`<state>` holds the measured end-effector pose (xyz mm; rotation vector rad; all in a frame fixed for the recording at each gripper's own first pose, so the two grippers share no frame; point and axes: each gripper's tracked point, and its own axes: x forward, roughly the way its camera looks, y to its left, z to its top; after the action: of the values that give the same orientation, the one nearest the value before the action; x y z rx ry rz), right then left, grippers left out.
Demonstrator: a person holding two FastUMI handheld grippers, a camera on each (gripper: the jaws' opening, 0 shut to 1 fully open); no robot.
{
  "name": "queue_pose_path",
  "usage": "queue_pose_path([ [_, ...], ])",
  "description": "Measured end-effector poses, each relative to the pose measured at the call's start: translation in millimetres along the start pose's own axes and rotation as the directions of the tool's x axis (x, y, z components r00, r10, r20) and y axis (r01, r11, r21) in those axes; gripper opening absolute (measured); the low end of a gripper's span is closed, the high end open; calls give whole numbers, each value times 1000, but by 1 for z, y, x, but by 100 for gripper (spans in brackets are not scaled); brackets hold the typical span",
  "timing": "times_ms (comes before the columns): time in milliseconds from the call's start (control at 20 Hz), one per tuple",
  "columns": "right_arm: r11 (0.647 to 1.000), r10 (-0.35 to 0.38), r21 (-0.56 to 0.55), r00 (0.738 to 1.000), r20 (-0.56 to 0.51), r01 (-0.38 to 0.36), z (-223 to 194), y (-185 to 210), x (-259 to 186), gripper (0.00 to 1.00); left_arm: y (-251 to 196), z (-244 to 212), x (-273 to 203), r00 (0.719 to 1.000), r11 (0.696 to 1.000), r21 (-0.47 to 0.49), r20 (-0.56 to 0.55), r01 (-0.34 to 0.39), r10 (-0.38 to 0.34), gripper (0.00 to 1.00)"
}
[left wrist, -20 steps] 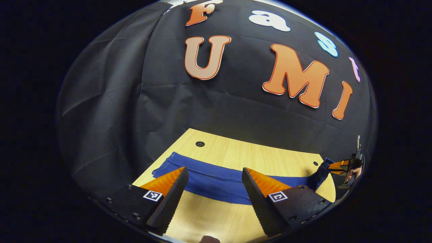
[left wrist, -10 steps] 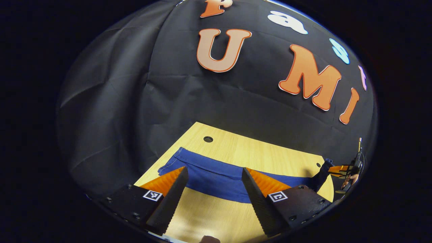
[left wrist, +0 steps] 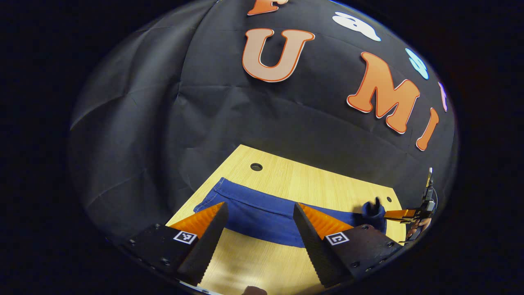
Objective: Grasp the waist and the cuffs of the jeans and fold them to make the two legs overlap; first hold the waist and fold one-third of the jeans toward the cuffs, then hold the cuffs and fold the remaining one-third in the same direction to finish folding.
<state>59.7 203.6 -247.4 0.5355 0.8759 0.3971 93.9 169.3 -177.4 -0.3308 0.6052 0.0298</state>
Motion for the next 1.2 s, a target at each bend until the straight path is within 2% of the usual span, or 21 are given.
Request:
queue_pose_path([
  [50,1000,-1,-19,1000,-27,1,-9,8,4,14,4,0,7,1000,1000,-3,-7,-1,1,98],
  [150,996,-9,-89,1000,3,9,-7,14,8,14,12,-4,14,1000,1000,-15,-22,-4,3,98],
  [250,988,-95,-123,995,7,95,-7,-9,9,14,19,-9,21,999,1000,-29,-40,-5,3,98],
  [350,966,-223,-141,975,-17,219,-5,-49,17,14,23,-12,27,998,999,-42,-61,-8,6,98],
  [500,933,-316,-195,948,-39,303,-10,-78,25,14,31,-18,36,996,999,-47,-84,-15,11,98],
  [600,920,-353,-199,935,-41,339,-13,-82,25,14,37,-20,36,995,999,-45,-93,-25,20,98],
  [850,916,-351,-234,933,-82,324,-26,-85,30,14,55,-24,40,993,996,-64,-105,-62,55,98],
  [1000,948,-239,-235,967,-83,214,-26,-65,34,14,61,-27,41,992,995,-67,-112,-71,63,98],
  [1050,951,-234,-218,971,-53,217,-19,-62,32,15,59,-26,42,992,995,-70,-113,-69,61,98],
  [1100,948,-266,-192,963,-42,254,-17,-63,29,15,61,-26,43,992,995,-72,-113,-72,63,98],
  [1200,958,-270,-120,961,-61,262,-18,-58,30,14,59,-26,41,992,995,-79,-109,-68,59,98],
])
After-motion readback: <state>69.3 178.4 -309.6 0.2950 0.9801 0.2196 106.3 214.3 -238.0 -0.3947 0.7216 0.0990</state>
